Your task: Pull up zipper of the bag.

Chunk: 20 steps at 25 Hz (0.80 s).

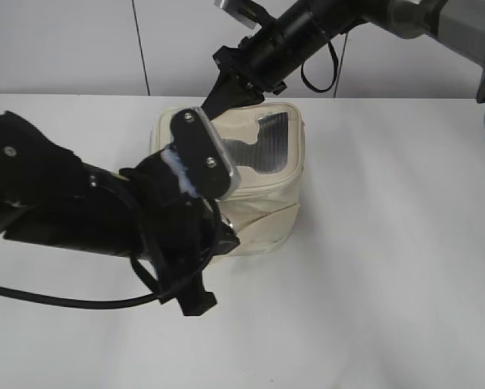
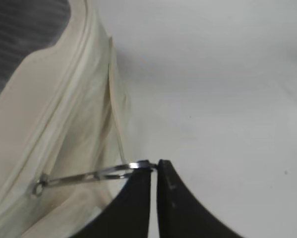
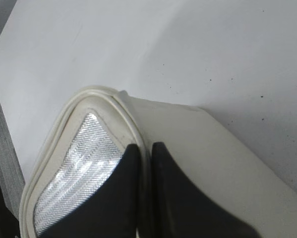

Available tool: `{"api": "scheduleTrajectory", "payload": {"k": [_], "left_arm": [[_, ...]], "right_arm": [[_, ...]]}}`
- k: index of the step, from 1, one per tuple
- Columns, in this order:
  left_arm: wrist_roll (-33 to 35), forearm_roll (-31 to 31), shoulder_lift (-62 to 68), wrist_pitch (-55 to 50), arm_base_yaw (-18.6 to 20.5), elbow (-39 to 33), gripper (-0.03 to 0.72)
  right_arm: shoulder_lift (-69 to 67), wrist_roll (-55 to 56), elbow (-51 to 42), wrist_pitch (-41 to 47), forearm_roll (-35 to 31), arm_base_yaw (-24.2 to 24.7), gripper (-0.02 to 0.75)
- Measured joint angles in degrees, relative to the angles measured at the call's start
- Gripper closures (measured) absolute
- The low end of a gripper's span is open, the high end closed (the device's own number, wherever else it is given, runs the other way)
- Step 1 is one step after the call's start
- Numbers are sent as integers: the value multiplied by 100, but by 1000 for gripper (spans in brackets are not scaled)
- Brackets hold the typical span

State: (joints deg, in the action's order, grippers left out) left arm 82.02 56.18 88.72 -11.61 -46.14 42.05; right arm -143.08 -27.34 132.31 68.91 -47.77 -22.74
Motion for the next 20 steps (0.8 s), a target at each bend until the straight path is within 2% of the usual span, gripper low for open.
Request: {"api": "scheduleTrajectory", "payload": {"k": [3, 6, 8, 11, 13, 16, 18, 20], "left_arm": [[0, 211, 272, 290, -300, 167, 673], [0, 724, 334, 307, -288, 178, 669], [0, 946, 326, 85, -188, 178, 638], [-85, 1045, 186, -499, 28, 178, 526], [-307, 1016, 19, -894, 186, 178, 431], [-1048, 564, -329, -1593, 618, 178, 332], [-1773, 126, -572, -2067, 1055, 178, 314], [-2149, -171, -794, -2348, 1562, 183, 307]], "right_arm": [[0, -13, 0, 16, 6, 5, 690], [0, -18, 0, 16, 54, 5, 673], [11, -7, 0, -25, 144, 11, 581], [75, 28, 0, -42, 272, 87, 366], [132, 44, 0, -16, 328, 210, 305], [319, 73, 0, 29, 406, 506, 331], [452, 113, 0, 33, 459, 764, 367], [586, 193, -58, 37, 423, 1022, 382]]}}
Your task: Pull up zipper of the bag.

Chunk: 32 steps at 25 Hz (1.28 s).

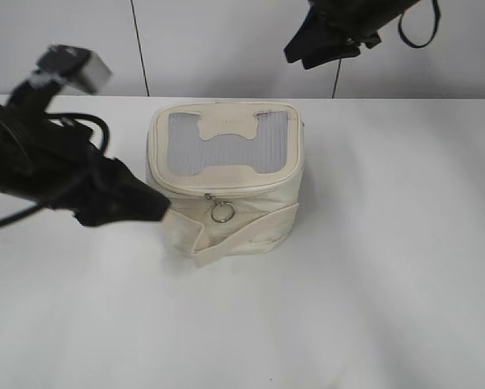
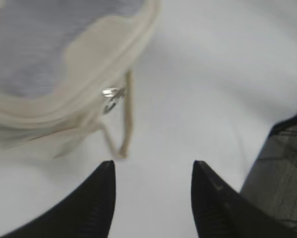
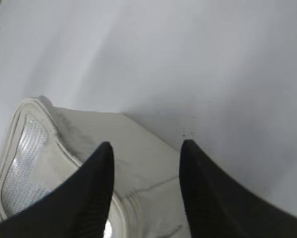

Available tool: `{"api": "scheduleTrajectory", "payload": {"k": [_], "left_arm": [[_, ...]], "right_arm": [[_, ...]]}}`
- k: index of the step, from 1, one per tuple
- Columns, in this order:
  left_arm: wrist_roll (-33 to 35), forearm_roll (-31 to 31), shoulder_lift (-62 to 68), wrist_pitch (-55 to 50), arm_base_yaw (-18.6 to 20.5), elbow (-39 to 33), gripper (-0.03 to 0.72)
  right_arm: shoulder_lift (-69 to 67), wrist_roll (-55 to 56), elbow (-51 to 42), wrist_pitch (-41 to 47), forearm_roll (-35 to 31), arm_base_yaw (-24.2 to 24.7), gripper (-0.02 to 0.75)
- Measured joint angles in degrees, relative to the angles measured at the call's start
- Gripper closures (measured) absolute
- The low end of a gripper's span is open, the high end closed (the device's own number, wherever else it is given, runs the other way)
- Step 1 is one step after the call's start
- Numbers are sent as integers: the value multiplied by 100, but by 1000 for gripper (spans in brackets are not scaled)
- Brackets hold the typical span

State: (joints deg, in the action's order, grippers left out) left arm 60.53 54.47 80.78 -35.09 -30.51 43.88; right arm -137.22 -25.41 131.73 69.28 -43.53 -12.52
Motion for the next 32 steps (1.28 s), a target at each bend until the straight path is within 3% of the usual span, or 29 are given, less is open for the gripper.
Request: {"api": "scheduleTrajectory", "payload": {"k": [5, 8, 10, 13, 16, 18, 23, 32], "left_arm": [[-157, -215, 44, -564, 1391, 723, 303], [-65, -217, 642, -1013, 1624, 1825, 303], [-5, -205, 1348, -1495, 1605, 2666, 303], [47, -223, 2495, -2118, 1441, 4076, 303], [63, -253, 3446, -2461, 1277, 5412, 302], [51, -319, 3933, -2578, 1176, 6122, 300], [9, -690, 4629, -2726, 921, 7242, 299], [-14, -1007, 5161, -2935, 800, 7439, 299]], "right_arm": [[650, -546, -1396, -40, -681, 791, 395], [1388, -1315, -3144, -863, -1021, 1105, 400], [1934, -2177, -4553, -1737, -1522, 1192, 400], [2393, -4304, -6250, -2720, -3108, 1207, 400], [2472, -6660, -7338, -2636, -5170, 1207, 367], [2476, -7676, -7766, -2473, -5717, 1207, 321], [2476, -8848, -7981, -2255, -6042, 1207, 284], [2371, -9246, -7987, -2184, -6082, 1207, 283]]}}
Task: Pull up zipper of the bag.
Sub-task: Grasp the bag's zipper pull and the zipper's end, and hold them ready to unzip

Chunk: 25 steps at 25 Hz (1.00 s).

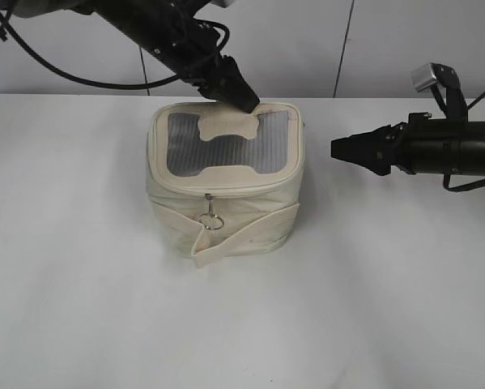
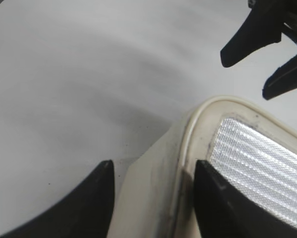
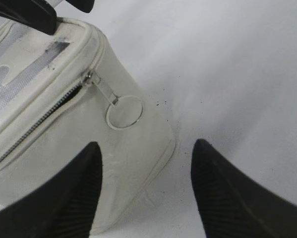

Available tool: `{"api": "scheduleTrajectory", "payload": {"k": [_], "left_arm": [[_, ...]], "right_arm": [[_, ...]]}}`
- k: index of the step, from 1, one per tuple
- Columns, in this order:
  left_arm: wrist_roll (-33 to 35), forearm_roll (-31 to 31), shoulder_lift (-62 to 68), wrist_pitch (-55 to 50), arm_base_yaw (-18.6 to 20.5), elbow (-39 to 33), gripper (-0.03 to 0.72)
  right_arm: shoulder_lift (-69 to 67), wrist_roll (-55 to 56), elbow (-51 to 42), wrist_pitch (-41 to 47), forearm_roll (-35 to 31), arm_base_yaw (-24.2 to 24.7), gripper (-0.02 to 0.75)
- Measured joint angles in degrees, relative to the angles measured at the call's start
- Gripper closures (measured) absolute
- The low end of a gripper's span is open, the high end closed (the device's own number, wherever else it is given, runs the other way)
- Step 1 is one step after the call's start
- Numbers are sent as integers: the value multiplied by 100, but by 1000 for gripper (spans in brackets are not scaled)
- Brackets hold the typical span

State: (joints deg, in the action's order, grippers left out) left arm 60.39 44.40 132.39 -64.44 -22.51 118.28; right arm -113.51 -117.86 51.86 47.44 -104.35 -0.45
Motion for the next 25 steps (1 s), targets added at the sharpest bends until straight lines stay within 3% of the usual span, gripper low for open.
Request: {"api": "scheduleTrajectory", "payload": {"k": [9, 10, 14, 15, 25], "left_arm": [[-85, -328, 0, -334, -2, 11, 305], [-98, -377, 0, -315, -7, 11, 323], [-119, -516, 0, -311, -44, 11, 577], [-119, -531, 0, -324, -44, 11, 612], [-119, -529, 0, -337, -44, 11, 640]], "right_arm": [[-151, -108, 16, 10, -20, 0, 283], [-151, -123, 16, 10, -20, -8, 283], [-151, -446, 16, 10, -20, -91, 283], [-151, -597, 16, 10, -20, -132, 283], [-358, -1193, 569, -37, -20, -506, 283]]}}
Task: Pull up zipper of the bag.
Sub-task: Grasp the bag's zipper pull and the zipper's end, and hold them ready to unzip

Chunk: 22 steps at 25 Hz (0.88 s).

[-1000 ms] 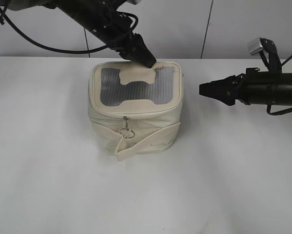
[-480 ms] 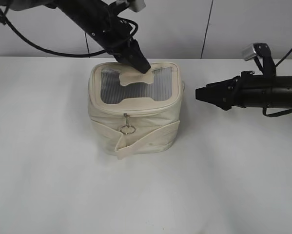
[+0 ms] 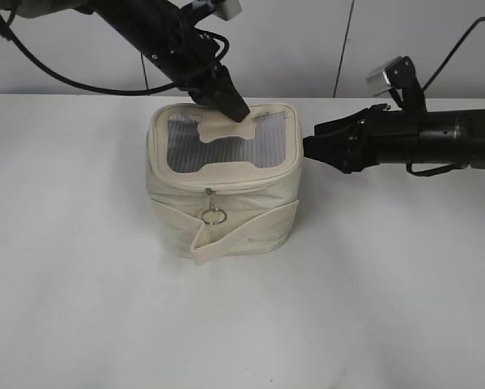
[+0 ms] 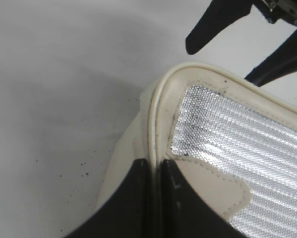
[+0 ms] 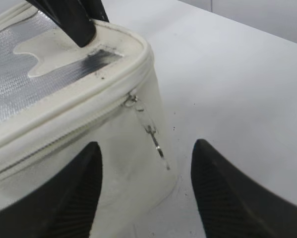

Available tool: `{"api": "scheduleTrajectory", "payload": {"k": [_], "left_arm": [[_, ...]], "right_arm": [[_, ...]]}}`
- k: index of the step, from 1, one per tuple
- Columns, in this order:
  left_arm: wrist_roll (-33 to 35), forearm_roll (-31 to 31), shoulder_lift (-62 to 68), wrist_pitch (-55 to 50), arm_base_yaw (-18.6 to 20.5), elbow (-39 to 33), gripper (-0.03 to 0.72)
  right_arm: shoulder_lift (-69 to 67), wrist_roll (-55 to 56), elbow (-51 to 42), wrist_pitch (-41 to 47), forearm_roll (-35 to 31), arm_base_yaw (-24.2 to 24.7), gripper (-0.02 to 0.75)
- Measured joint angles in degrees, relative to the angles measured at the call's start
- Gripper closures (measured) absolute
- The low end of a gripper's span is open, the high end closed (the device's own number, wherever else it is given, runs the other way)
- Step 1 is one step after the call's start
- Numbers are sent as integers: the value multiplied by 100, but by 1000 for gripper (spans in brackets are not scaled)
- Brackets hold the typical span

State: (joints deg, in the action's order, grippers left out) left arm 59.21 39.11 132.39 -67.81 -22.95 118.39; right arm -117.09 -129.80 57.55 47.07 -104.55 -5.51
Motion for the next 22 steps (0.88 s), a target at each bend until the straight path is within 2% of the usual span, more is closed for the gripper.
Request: {"api": "scheduleTrajectory", "payload": {"k": [12, 16, 22], "left_arm": [[-5, -8, 0, 18, 0, 0, 641], [-5, 2, 0, 18, 0, 0, 641], [-5, 15, 0, 24, 0, 0, 641]], "right_arm": [[-419, -7, 476, -483, -18, -388, 299], [-595, -7, 668, -524, -18, -427, 381], [-630, -13, 837, -538, -13, -445, 570]]}}
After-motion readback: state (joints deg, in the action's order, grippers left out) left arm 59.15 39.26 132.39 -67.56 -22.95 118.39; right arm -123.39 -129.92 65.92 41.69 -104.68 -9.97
